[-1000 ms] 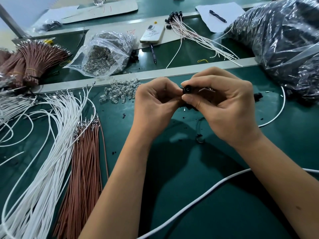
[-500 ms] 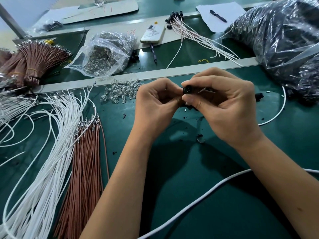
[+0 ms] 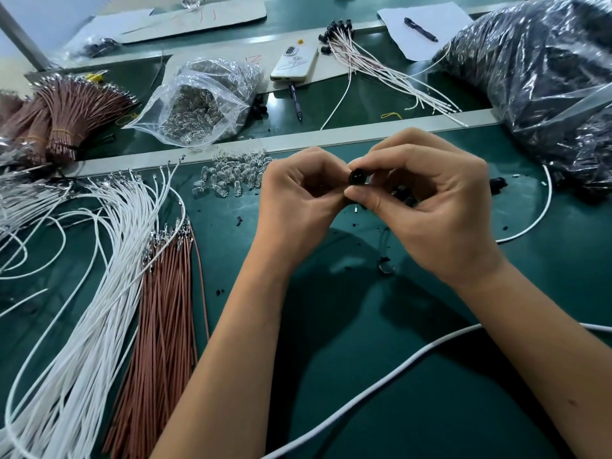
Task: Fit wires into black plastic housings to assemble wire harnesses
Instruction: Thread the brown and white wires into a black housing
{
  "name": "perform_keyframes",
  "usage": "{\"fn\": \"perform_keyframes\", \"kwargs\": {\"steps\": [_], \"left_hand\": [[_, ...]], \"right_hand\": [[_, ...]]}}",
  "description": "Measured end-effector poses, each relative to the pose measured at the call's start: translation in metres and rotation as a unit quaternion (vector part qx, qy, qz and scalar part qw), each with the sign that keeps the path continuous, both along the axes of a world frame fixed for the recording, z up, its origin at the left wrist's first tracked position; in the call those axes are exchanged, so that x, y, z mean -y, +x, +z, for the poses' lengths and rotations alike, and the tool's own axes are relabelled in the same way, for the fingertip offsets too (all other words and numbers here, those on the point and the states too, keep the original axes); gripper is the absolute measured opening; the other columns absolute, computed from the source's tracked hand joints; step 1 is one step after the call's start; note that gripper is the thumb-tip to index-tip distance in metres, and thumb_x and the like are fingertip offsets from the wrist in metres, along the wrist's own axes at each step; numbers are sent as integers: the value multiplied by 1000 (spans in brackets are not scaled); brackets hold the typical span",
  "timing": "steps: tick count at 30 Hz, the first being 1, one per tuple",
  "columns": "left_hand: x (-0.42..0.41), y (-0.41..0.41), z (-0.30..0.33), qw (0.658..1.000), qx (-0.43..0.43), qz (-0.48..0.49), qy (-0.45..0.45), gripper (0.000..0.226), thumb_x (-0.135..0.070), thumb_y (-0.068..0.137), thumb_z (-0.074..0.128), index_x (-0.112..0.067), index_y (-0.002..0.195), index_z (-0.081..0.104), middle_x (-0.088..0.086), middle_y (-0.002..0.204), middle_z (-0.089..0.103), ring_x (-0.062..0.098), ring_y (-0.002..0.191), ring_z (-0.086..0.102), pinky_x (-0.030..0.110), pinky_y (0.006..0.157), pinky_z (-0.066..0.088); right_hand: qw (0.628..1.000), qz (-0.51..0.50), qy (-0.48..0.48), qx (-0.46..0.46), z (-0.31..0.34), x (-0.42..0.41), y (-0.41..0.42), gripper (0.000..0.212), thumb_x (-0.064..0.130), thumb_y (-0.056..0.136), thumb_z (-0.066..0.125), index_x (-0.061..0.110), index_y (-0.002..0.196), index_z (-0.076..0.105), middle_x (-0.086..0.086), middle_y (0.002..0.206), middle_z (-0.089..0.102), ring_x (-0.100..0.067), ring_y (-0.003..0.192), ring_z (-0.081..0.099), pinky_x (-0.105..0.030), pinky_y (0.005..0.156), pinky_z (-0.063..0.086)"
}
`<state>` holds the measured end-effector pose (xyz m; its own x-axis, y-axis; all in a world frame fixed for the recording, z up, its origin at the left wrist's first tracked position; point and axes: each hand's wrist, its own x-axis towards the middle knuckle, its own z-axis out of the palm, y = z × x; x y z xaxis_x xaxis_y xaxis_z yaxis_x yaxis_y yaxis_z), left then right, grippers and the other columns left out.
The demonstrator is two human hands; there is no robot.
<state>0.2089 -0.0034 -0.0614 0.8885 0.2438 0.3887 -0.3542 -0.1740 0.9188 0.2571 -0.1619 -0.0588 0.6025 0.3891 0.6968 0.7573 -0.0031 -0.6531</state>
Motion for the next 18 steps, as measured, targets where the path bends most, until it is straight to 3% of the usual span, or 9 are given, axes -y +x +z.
{"fn": "perform_keyframes", "kwargs": {"steps": [6,9,14,18], "left_hand": [[-3,2,-4,999,7,-3,53,14,3,79,79,9,75,67,30,82,63,44,72,60,57,66,50],[-4,2,-4,997,6,7,72,17,0,78,81,8,73,66,30,80,61,45,72,59,57,64,49],[-5,2,-5,995,-13,21,97,18,0,77,83,3,69,68,22,73,60,25,64,53,46,59,46],[-6,2,-6,995,-36,18,96,23,-2,77,85,-8,67,65,4,67,56,12,61,46,28,58,37]], "right_hand": [[998,-33,-49,30,1,3,1,17,15,89,84,4,101,79,-9,89,68,-16,75,64,-22,71,50],[995,-45,-68,50,0,4,1,17,17,90,83,4,101,79,-9,85,65,-16,73,61,-22,70,47],[990,-48,-98,93,-2,4,4,16,17,92,82,2,97,78,-9,81,67,-22,69,61,-33,65,50],[988,-52,-95,111,-3,4,4,14,14,93,81,1,96,79,-9,84,71,-23,73,66,-38,66,53]]}}
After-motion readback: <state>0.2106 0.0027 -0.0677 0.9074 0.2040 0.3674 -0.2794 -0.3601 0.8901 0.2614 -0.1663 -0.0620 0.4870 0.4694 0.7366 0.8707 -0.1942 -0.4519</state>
